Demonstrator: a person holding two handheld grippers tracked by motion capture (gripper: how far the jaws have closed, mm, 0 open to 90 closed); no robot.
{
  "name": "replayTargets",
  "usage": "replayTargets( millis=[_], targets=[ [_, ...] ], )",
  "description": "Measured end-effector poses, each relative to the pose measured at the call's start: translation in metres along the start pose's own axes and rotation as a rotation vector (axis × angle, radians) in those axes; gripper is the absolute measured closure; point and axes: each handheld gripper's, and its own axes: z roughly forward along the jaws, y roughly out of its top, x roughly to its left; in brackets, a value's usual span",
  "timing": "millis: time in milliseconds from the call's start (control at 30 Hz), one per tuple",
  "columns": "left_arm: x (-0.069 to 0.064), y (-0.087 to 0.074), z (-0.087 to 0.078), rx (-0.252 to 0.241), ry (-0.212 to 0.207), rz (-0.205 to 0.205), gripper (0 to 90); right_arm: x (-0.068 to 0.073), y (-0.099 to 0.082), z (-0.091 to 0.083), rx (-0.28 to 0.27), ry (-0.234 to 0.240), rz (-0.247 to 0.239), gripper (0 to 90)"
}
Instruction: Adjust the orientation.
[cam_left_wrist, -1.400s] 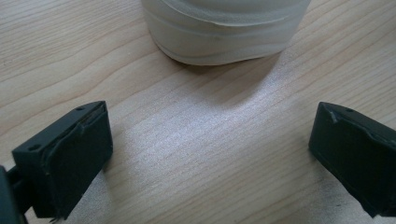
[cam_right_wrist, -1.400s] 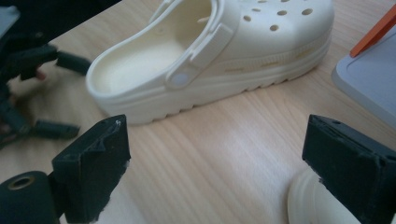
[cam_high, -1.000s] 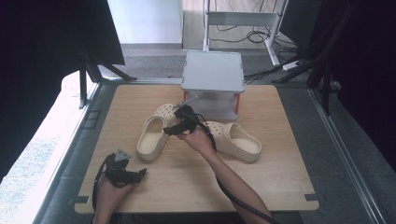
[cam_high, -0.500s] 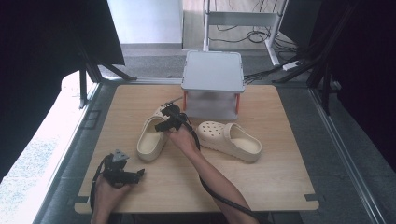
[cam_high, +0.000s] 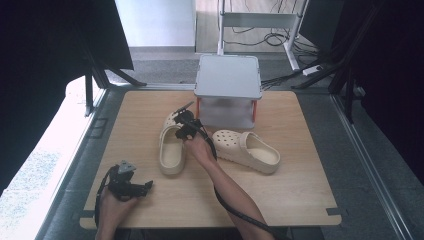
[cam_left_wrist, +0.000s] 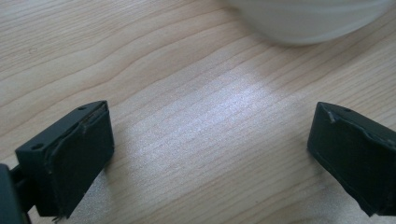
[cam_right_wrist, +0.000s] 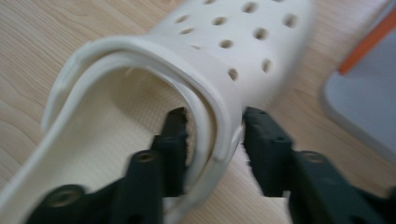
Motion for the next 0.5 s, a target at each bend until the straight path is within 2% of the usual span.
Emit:
replayTargets(
  millis=[67, 133, 233, 300, 500],
  targets=[
    [0.0, 0.0, 0.0, 0.0, 0.0, 0.0, 0.4, -0.009, -0.001, -0.004, 0.004, 0.017, 0.007, 75.4],
    [0.0, 0.0, 0.0, 0.0, -0.001, 0.001, 0.4, -0.012, -0.002, -0.006, 0.002, 0.026, -0.005, 76.2],
    [0.0, 0.0, 0.0, 0.0, -0.003, 0.0, 0.5, -0.016, -0.002, -0.017, -0.006, 0.048, -0.063, 76.6],
    [0.0, 0.0, 0.0, 0.0, -0.002, 0.0, 0.5, -0.017, -0.002, -0.021, -0.01, 0.061, -0.063, 76.5],
    [0.0, 0.0, 0.0, 0.001, -0.003, 0.001, 0.5, -0.018, -0.009, -0.046, -0.041, 0.108, -0.116, 76.3]
  ],
)
